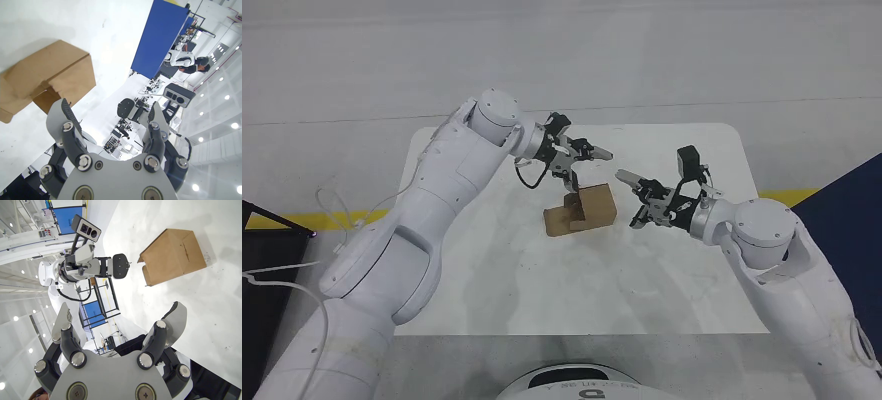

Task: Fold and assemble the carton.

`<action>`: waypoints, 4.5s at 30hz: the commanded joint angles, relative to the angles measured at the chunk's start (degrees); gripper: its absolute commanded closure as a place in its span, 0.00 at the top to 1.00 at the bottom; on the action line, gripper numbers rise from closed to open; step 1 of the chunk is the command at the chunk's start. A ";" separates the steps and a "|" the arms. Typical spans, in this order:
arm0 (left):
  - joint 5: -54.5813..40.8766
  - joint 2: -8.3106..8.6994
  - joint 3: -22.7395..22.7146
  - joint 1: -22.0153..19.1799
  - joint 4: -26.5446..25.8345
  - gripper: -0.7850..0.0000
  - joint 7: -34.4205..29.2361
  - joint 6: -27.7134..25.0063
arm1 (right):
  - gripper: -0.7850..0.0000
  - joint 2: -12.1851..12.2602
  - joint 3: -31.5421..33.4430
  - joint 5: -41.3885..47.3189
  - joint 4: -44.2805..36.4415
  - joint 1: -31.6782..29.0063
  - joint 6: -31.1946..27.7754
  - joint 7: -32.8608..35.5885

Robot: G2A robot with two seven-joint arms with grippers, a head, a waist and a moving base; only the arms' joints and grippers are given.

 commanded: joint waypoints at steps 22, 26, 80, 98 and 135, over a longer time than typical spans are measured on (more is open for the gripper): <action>-5.65 15.30 -25.69 16.62 -2.01 1.00 -0.76 -12.80 | 1.00 0.32 -11.04 -20.68 -2.50 7.01 1.81 1.86; -5.65 15.30 -25.69 16.62 -2.01 1.00 -0.76 -12.80 | 1.00 -1.57 -24.08 -33.36 2.92 19.42 3.70 4.67; -5.65 15.30 -25.69 16.62 -2.01 1.00 -0.76 -12.80 | 0.11 -14.64 -28.63 -62.21 23.64 25.29 16.97 18.15; -5.65 15.30 -25.69 16.62 -2.01 1.00 -0.76 -12.80 | 0.36 -11.73 -19.63 -43.23 13.95 18.67 23.21 11.88; -5.65 15.30 -25.69 16.62 -2.01 1.00 -0.76 -12.80 | 0.75 -15.84 -17.09 -31.11 -10.61 7.13 15.15 -8.49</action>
